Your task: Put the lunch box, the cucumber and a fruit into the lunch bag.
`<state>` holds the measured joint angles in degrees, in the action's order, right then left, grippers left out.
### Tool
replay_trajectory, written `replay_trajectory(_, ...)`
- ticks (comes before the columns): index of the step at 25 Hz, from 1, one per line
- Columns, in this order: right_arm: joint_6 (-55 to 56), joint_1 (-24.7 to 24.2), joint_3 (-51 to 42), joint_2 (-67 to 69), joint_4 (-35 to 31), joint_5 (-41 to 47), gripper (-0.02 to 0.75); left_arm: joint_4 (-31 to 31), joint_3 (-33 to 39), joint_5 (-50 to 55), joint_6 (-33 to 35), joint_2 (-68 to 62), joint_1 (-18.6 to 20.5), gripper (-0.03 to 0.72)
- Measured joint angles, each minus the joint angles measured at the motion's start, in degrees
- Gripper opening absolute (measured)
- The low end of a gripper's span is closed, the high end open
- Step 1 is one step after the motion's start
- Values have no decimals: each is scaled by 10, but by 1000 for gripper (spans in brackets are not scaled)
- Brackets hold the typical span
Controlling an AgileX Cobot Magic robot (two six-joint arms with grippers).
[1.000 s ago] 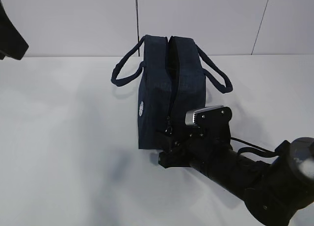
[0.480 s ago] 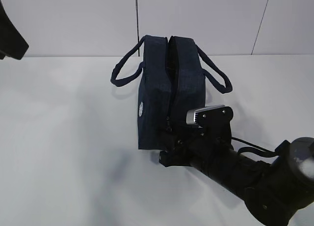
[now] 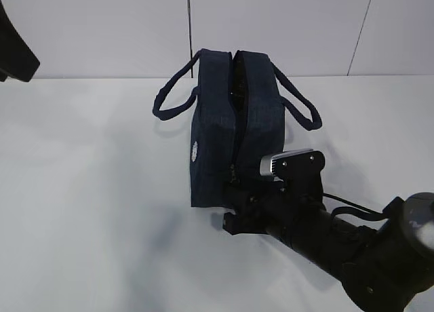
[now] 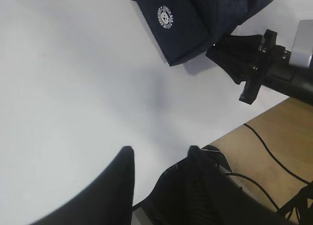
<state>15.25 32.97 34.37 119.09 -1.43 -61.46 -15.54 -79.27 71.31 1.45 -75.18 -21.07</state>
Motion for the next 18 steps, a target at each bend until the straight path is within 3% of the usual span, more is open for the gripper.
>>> replay_trajectory(18,0,0,0,0,-1,0,187,3,0,0,0,0,0,238)
